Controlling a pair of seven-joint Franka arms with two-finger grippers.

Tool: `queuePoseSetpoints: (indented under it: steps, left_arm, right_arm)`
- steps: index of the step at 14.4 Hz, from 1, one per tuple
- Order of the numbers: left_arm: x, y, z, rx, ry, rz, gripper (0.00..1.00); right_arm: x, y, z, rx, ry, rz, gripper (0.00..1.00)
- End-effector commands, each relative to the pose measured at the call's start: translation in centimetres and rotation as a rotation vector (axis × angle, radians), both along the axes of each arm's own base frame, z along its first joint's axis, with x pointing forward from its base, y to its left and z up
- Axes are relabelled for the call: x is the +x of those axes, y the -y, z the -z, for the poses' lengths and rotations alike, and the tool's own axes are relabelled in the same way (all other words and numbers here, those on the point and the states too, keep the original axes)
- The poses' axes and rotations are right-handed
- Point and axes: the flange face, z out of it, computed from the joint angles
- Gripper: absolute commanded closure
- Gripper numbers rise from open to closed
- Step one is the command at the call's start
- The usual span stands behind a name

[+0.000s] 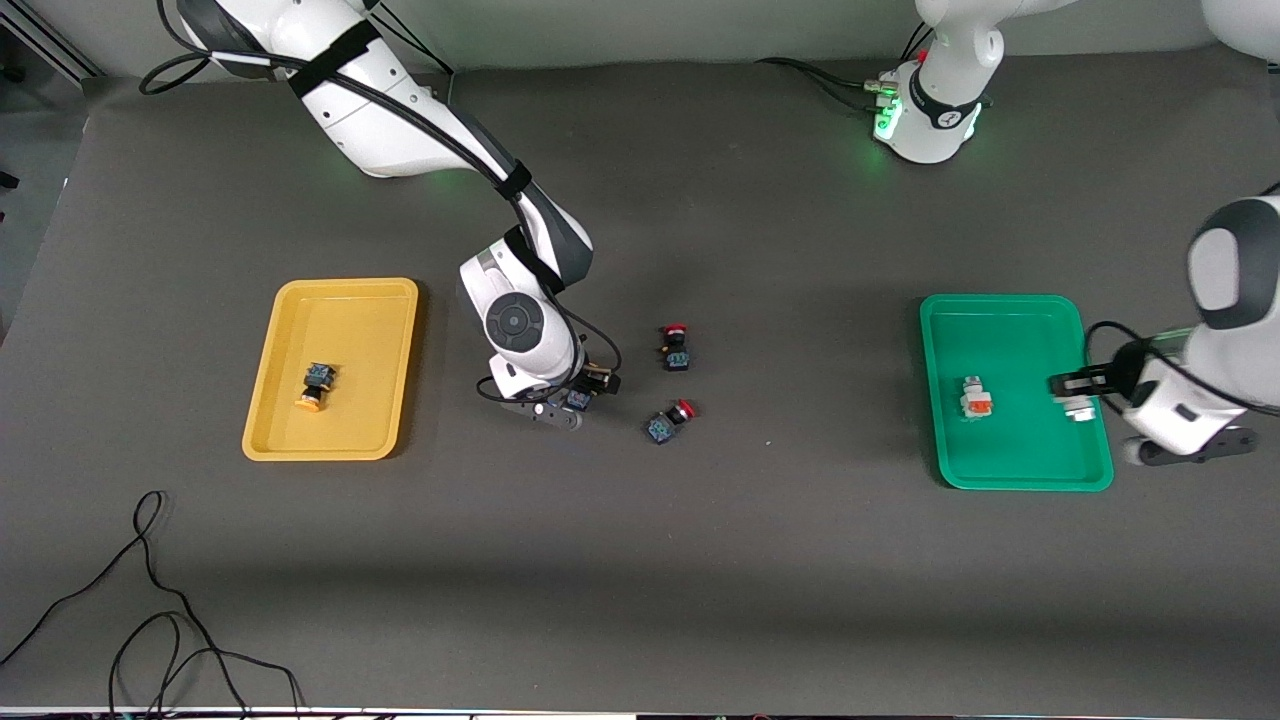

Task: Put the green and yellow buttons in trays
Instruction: 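Carry the white button to the green tray while the right gripper carries the yellow one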

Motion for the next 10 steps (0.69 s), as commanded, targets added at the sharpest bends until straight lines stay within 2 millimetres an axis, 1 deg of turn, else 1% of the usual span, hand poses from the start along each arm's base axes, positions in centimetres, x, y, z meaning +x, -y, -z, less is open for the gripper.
queuePoseSetpoints:
  steps: [1, 2, 4, 5, 6, 8, 9, 10]
  left_arm:
    - [-2.7, -3.6, 3.8, 0.027, 0.015, 0.068, 0.95]
    - [-3.4, -4.1, 6.0, 0.042, 0.032, 0.087, 0.95]
    - [-5.3, -4.9, 11.2, 0.059, 0.079, 0.099, 0.95]
    - [-6.2, -4.8, 13.6, 0.06, 0.094, 0.112, 0.95]
    - [-7.0, -4.7, 15.5, 0.058, 0.108, 0.119, 0.95]
    - [-8.1, -5.1, 18.0, 0.047, 0.132, 0.107, 0.95]
    - [-8.3, -5.1, 18.9, 0.041, 0.129, 0.107, 0.95]
    - [-8.3, -5.1, 19.2, 0.043, 0.125, 0.115, 0.9]
  right_arm:
    - [0.3, 0.1, -0.6, 0.0, 0.019, 0.006, 0.87]
    - [0.4, 0.2, -0.5, -0.001, 0.019, 0.007, 1.0]
    - [0.7, 0.4, -0.7, -0.002, 0.021, 0.029, 1.0]
    - [1.2, 0.5, -1.3, 0.002, 0.03, 0.041, 1.0]
    - [1.7, 0.8, -2.6, 0.006, 0.037, 0.038, 1.0]
    - [3.2, 3.1, -6.7, -0.023, 0.012, 0.042, 1.0]
    - [3.7, 4.5, -9.7, -0.033, -0.013, 0.025, 1.0]
    - [4.0, 6.2, -12.6, -0.044, -0.037, 0.006, 1.0]
